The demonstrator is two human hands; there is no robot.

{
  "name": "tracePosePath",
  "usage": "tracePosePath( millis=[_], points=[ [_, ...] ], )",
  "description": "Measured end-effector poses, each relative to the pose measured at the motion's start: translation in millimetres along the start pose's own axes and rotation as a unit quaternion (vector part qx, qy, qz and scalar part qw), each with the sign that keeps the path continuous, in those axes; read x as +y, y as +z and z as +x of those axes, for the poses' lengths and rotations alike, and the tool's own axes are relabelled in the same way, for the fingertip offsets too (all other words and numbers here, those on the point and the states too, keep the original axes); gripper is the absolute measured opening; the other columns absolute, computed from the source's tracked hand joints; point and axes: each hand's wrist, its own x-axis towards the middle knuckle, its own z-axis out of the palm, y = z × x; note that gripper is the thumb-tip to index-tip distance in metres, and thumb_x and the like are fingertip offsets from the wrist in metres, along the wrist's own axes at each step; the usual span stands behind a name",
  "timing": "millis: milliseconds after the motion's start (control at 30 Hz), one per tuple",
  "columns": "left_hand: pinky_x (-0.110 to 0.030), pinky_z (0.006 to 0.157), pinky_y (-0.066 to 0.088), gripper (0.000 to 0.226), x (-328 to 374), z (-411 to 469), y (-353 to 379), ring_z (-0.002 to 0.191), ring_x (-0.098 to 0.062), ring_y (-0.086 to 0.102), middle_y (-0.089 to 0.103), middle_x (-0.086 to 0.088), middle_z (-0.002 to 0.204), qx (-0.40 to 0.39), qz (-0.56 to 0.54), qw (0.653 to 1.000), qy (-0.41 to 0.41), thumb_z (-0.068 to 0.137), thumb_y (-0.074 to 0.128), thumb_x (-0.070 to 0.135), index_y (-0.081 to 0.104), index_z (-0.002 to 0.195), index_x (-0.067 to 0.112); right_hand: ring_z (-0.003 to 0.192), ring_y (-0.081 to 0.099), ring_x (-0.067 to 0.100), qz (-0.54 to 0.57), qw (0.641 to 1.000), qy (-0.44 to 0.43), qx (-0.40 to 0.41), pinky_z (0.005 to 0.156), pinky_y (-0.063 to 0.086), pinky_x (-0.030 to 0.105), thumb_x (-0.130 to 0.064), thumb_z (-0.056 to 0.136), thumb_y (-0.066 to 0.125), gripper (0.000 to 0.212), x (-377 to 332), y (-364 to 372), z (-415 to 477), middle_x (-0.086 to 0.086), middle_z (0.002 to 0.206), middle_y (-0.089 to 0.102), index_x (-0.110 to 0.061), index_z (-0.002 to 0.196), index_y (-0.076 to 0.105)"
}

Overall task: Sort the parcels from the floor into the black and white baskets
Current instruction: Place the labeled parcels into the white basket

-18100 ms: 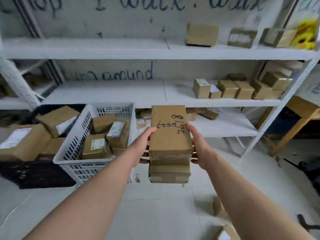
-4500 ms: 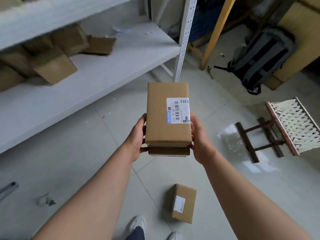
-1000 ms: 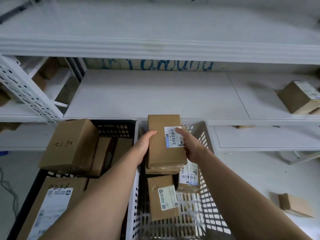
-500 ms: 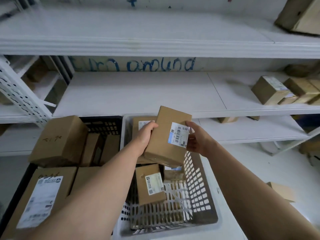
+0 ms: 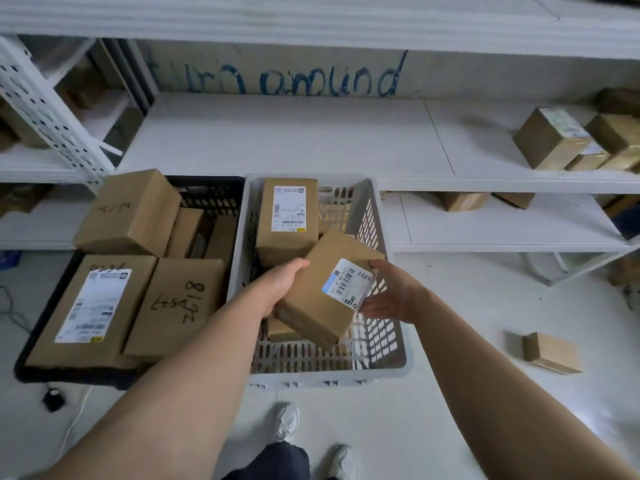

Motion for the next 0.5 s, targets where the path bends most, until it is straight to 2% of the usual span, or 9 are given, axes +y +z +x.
tracePosePath(
  millis=[67,100,200,267,333,500],
  points=[
    [-0.031,0.067,0.043,0.031,-5,4,-7,0.076,-0.023,0.060,0.067,-0.005,0.085,-0.001,0.018,1.000,-0.014,0.092,0.051,0.049,0.064,0.090,0.021,0.087,0.067,0.040,0.005,1.000,0.018,-0.007,0.084,0.054,0.047,-0.042,0.097,0.044,0.032,5,6,2,0.032,0.096,0.066,-0.012,0.107,0.048],
    [-0.033,0.074,0.046,0.033,-6,9,-12,0.082,-0.024,0.062,0.068,-0.006,0.091,0.000,0.028,1.000,-0.013,0.092,0.051,0.050,0.065,0.096,0.021,0.088,0.067,0.041,0.005,1.000,0.028,-0.008,0.086,0.054,0.048,-0.041,0.098,0.043,0.031,7,10,4,0.032,0.096,0.066,-0.011,0.100,0.050],
    [-0.035,0.094,0.045,0.035,-8,22,-25,0.100,-0.025,0.061,0.065,-0.004,0.113,-0.001,0.089,0.995,0.032,0.097,0.047,0.045,0.060,0.122,0.024,0.070,0.064,0.035,0.025,0.998,0.053,-0.006,0.075,0.056,0.044,-0.038,0.100,0.041,0.031,12,25,14,0.026,0.076,0.066,-0.010,0.090,0.049],
    [-0.032,0.100,0.040,0.044,-11,32,-32,0.116,-0.024,0.055,0.056,-0.002,0.132,0.016,0.180,0.981,0.072,0.100,0.043,0.042,0.048,0.140,0.024,0.062,0.059,0.031,0.040,0.998,0.051,-0.003,0.065,0.056,0.039,-0.034,0.101,0.041,0.028,13,36,23,0.022,0.069,0.063,-0.007,0.096,0.047],
    [-0.035,0.105,0.039,0.048,-15,44,-37,0.124,-0.025,0.050,0.049,-0.002,0.142,0.030,0.228,0.969,0.087,0.100,0.043,0.041,0.042,0.145,0.023,0.060,0.054,0.028,0.052,0.998,0.046,0.009,0.058,0.055,0.037,-0.029,0.101,0.041,0.024,13,46,31,0.020,0.069,0.059,-0.007,0.110,0.042],
    [-0.031,0.100,0.041,0.043,-19,64,-45,0.123,-0.026,0.051,0.052,-0.005,0.141,0.055,0.223,0.967,0.113,0.102,0.041,0.031,0.045,0.143,0.021,0.070,0.058,0.029,0.070,0.996,0.045,0.036,0.065,0.057,0.039,-0.028,0.102,0.046,0.026,15,66,46,0.021,0.079,0.062,-0.007,0.117,0.042]
  ],
)
